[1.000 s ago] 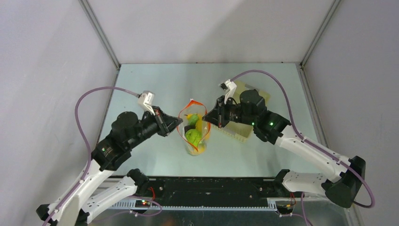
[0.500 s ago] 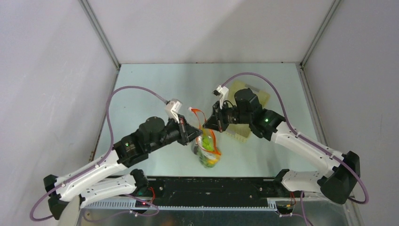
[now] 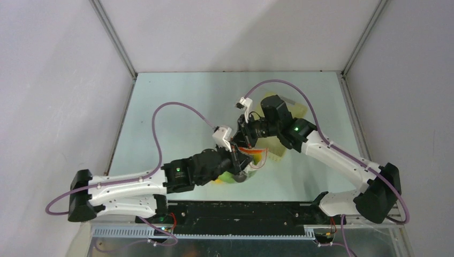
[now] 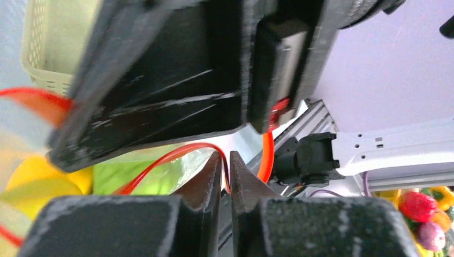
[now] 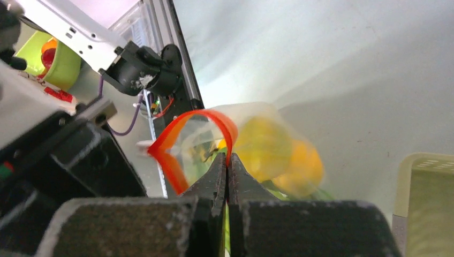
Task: Place the food in the zip-top bag and seal the zipper
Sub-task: Adjust the zipper food storage bag at the center of the board.
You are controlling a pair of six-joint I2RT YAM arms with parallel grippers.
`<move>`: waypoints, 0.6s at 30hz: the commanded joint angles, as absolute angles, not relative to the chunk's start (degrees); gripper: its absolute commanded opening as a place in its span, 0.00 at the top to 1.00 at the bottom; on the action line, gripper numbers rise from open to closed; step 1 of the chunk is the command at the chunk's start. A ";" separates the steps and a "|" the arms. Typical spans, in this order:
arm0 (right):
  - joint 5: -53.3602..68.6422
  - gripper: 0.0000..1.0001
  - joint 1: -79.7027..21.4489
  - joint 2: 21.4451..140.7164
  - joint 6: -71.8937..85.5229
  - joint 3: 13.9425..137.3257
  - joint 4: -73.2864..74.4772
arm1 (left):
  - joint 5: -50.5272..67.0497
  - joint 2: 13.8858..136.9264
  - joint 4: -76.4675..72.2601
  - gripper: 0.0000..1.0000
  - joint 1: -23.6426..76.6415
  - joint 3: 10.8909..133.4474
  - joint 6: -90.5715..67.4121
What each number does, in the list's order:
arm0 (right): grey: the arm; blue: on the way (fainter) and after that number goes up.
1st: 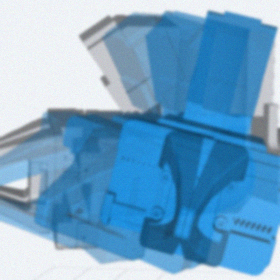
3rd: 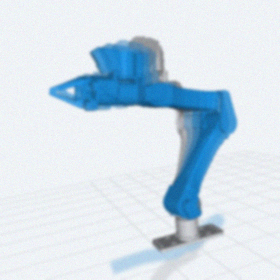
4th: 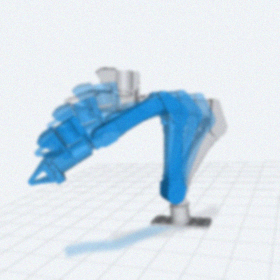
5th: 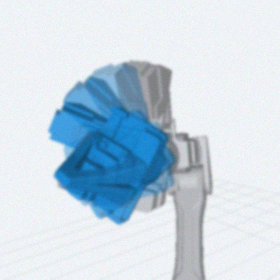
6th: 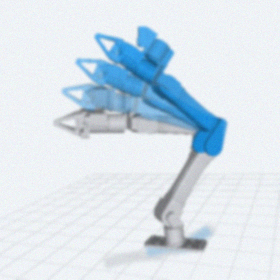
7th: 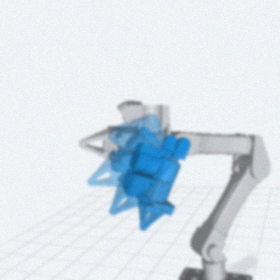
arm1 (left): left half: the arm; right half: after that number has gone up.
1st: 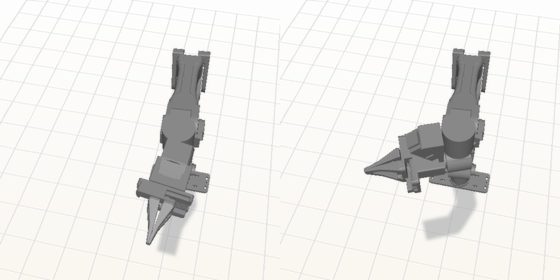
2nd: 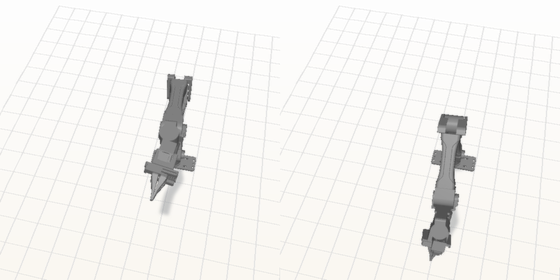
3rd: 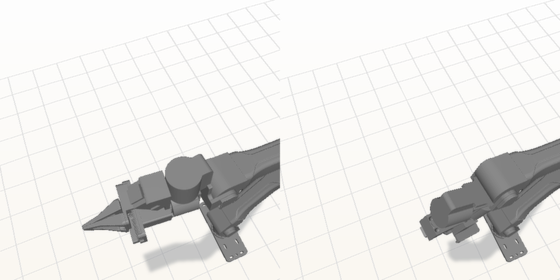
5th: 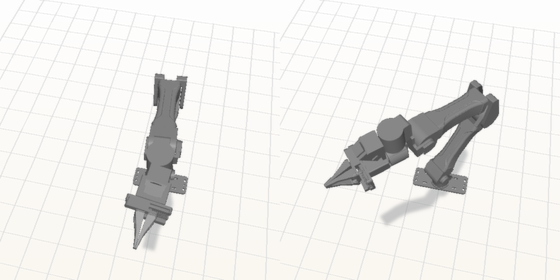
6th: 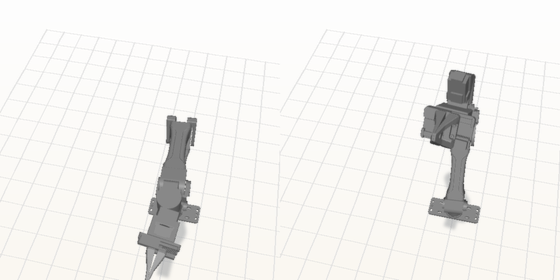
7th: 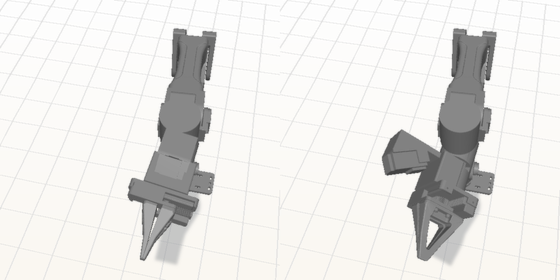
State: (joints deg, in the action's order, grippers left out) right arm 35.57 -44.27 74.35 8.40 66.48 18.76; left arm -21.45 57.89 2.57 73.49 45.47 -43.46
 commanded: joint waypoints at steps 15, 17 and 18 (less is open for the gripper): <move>39.91 1.00 -43.80 77.41 1.51 69.28 22.94 | -22.63 42.40 15.75 0.00 76.48 47.98 -31.90; 40.28 1.00 -43.81 77.37 0.98 69.22 23.16 | -25.39 38.63 18.37 0.00 76.47 46.75 -31.88; 40.61 1.00 -43.79 77.29 0.80 69.24 23.23 | -26.14 36.11 18.81 0.00 76.53 46.00 -32.27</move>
